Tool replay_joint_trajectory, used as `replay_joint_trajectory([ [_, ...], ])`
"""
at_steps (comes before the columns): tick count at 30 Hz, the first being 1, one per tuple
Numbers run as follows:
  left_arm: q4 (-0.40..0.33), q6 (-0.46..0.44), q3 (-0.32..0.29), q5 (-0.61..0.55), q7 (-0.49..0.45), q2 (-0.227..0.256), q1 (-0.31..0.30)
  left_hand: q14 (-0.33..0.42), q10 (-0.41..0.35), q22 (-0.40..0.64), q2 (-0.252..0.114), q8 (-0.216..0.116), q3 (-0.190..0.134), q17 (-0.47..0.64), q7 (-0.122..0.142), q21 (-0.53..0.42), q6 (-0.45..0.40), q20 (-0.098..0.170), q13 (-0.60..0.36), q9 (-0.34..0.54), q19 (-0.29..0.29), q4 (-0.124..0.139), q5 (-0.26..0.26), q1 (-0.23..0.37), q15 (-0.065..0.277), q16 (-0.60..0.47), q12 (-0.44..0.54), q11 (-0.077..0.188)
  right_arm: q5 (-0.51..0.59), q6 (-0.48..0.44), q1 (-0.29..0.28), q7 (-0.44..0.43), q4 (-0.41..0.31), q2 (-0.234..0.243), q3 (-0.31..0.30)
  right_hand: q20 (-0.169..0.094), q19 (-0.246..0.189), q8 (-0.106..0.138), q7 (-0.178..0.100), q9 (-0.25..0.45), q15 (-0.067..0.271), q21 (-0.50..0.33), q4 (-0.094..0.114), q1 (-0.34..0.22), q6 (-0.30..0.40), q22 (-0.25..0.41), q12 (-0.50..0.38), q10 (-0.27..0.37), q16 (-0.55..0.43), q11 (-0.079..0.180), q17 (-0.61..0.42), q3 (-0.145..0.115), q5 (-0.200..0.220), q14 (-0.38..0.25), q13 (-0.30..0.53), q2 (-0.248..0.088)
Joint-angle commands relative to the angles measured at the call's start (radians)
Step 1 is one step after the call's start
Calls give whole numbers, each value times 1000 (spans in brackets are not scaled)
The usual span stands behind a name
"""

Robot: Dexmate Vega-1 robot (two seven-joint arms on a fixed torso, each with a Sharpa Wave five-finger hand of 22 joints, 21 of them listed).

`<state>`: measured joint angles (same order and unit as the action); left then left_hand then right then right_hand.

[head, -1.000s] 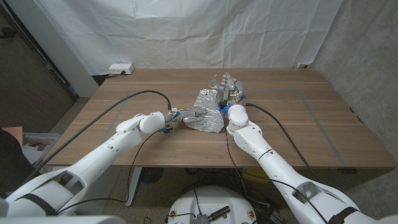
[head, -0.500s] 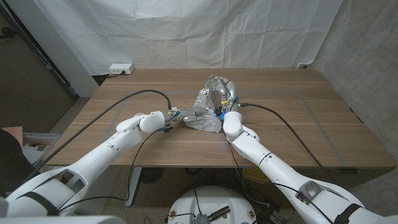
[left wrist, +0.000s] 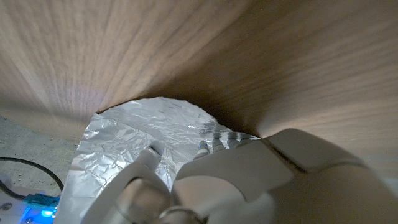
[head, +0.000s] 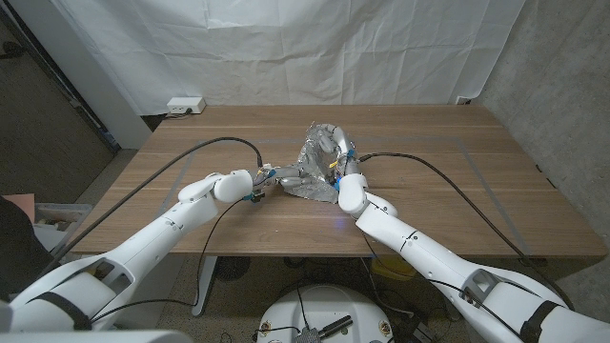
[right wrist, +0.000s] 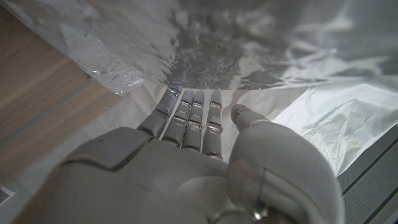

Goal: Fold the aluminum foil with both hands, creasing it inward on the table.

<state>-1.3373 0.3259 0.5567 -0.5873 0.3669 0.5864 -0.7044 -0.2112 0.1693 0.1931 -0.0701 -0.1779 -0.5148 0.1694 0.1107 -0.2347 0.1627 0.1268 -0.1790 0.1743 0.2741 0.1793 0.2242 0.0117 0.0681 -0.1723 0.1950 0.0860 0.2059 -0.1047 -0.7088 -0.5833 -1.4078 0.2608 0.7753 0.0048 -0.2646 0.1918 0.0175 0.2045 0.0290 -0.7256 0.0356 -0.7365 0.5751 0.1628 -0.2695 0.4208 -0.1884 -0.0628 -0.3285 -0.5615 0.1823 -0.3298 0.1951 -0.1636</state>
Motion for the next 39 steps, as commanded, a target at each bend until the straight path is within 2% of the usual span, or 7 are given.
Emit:
replay_joint_trajectory([
  [1,4,20,-12,15,-20,3,-5,-78,32,5,-88,-7,4,5,-6,-9,0,-100,-3,2,-10,-1,8,4,-4,-16,9,-2,87,-110,49,75,-4,36,63,-1,13,7,-7,-1,0,11,-3,9,3,1,6,-6,0,0,1,7,-3,17,-1,7],
  [7,-69,0,-59,16,-83,24,-52,60,-68,0,-66,-20,2,3,3,-45,-83,-149,-2,0,-125,-24,2,25,-27,-36,33,-13,92,-96,60,81,7,44,67,0,14,11,-9,-1,-1,18,2,24,12,1,9,-1,-7,-3,3,16,-6,15,-1,7],
  [8,-82,-4,-68,12,-102,28,-62,98,-92,-2,-63,-24,-1,3,3,-52,-110,-170,-2,0,-152,-30,0,32,-33,-39,37,-17,93,-91,61,79,9,45,67,1,13,11,-8,-1,-2,18,3,25,13,1,8,2,-7,-3,3,17,-6,13,-1,8],
  [14,-156,-62,-112,-6,-147,46,-108,162,-153,-3,-59,-34,-15,2,3,-63,-185,-210,-3,0,-205,-53,-5,59,-36,-37,45,-15,104,-67,69,65,25,48,70,7,0,14,-6,-1,-3,21,4,36,21,1,7,21,-15,-3,13,16,-5,-8,-1,8],
  [23,-178,-106,-137,-2,-170,46,-124,176,-149,-3,-56,-14,-23,2,14,-63,-160,-213,-3,1,-216,-65,-9,72,-44,-30,35,-14,128,-12,85,35,62,50,79,17,-37,14,-5,-2,-3,22,2,53,26,4,5,58,-34,0,33,9,-4,-68,0,4],
  [34,-116,-94,-107,23,-129,26,-78,176,-133,-3,-58,-5,-26,4,10,-62,-140,-185,-4,1,-224,-64,-11,74,-47,-23,23,-21,143,-16,75,17,38,68,67,17,-71,15,-3,-2,2,18,2,65,32,6,4,83,-40,-4,48,3,-3,-100,1,2],
  [39,-154,-126,-92,-16,-111,36,-76,298,-272,-2,-46,-36,-18,4,-39,-77,-279,-170,-5,2,-293,-45,-13,55,-46,-38,52,-25,149,-22,72,11,28,76,61,17,-78,14,-5,-3,2,17,1,69,31,6,6,84,-38,-4,52,2,-4,-101,1,4],
])
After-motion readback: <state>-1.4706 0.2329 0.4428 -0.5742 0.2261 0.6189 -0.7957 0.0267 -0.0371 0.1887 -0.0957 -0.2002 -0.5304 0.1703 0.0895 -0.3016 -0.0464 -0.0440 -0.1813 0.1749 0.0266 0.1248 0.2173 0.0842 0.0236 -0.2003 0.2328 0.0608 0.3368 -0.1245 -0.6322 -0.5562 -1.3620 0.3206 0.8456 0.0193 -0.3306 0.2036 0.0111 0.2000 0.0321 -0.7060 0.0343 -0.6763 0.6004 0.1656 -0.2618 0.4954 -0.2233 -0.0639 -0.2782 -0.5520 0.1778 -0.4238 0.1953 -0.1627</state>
